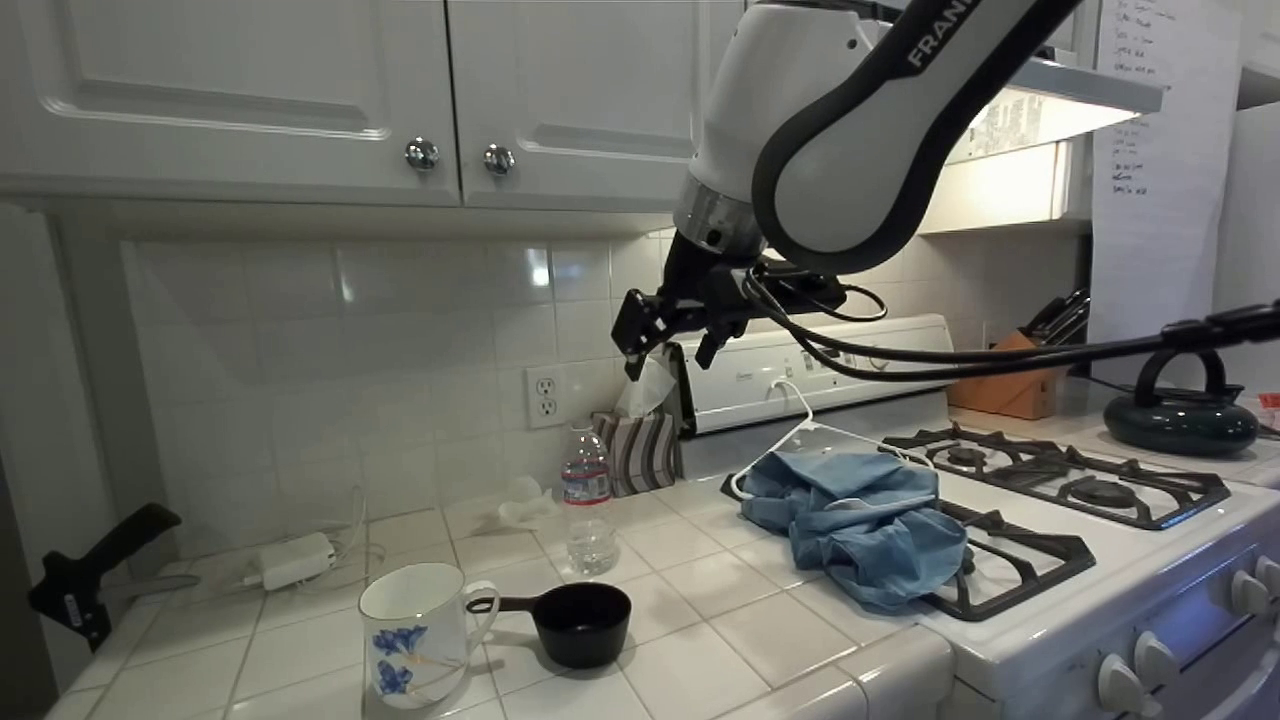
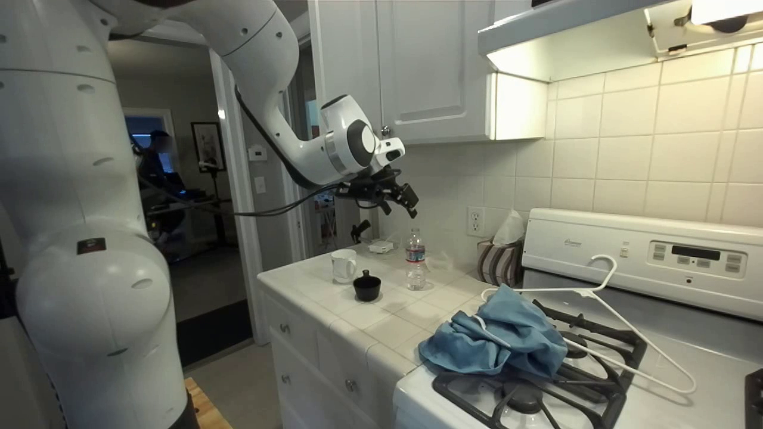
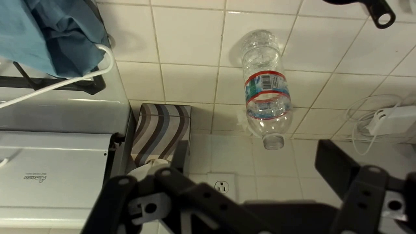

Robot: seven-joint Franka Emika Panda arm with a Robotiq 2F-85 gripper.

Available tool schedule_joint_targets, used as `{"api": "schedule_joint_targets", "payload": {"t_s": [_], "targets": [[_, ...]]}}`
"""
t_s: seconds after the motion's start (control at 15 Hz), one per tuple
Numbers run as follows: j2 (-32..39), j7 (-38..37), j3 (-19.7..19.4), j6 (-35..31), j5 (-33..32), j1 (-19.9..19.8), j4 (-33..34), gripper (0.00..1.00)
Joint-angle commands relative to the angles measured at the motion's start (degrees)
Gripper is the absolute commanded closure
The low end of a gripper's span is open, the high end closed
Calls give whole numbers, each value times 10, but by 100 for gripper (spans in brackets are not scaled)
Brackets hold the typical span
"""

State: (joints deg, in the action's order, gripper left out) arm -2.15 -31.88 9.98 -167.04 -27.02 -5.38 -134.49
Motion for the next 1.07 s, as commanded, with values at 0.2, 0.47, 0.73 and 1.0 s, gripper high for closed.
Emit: {"api": "schedule_joint_targets", "payload": {"t_s": [0.2,0.47,0.73,1.0], "targets": [[29,-131,-3,-72,-175,-24,-2,0],[33,-285,-22,-136,-354,-33,15,0],[41,-461,-34,-133,-528,-28,70,0],[70,-632,-20,-83,-689,-10,117,0]]}}
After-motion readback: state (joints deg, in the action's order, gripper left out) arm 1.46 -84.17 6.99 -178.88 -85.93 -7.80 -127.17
